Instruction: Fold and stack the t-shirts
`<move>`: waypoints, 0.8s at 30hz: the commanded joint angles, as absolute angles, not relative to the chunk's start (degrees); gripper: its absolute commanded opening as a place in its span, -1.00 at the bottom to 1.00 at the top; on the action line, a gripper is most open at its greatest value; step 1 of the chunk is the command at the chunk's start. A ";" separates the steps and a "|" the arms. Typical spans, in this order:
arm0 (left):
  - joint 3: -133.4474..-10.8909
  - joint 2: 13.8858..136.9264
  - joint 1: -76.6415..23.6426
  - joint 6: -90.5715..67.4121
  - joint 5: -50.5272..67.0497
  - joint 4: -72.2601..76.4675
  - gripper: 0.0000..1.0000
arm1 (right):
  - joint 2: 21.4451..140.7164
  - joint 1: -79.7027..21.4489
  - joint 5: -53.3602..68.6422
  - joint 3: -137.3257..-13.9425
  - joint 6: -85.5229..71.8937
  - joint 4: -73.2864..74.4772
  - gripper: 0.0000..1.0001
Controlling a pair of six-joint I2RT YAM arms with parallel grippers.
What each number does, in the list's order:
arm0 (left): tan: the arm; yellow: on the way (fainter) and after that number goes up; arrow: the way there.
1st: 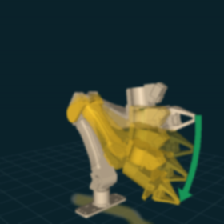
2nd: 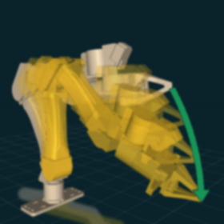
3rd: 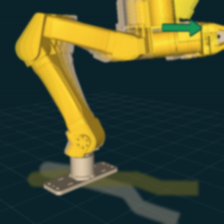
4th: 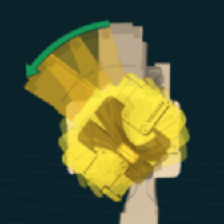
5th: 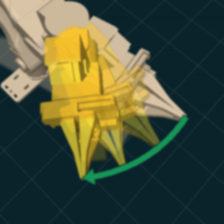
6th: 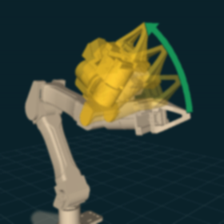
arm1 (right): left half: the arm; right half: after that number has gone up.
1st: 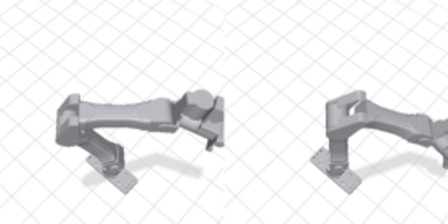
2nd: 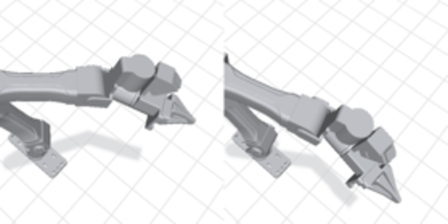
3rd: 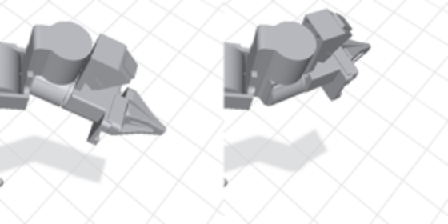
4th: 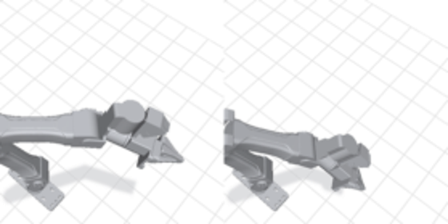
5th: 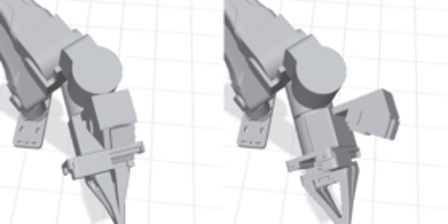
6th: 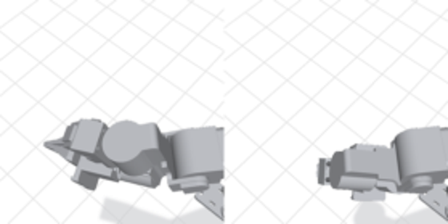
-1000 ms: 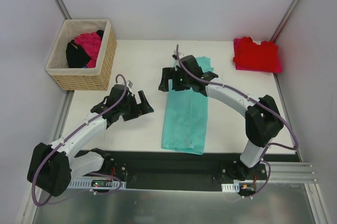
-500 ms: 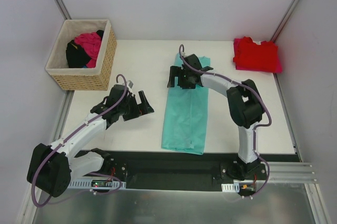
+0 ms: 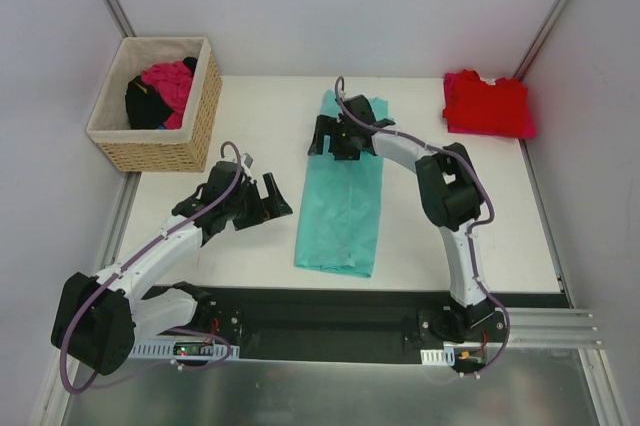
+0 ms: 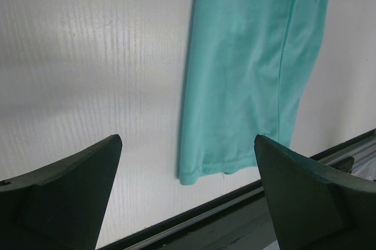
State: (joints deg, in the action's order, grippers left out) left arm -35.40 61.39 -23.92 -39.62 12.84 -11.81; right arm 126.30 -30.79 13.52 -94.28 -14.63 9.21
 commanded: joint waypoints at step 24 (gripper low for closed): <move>-27.88 66.01 -23.99 -42.09 16.68 -6.77 0.82 | 76.66 -34.01 2.39 -58.91 -13.00 16.34 0.93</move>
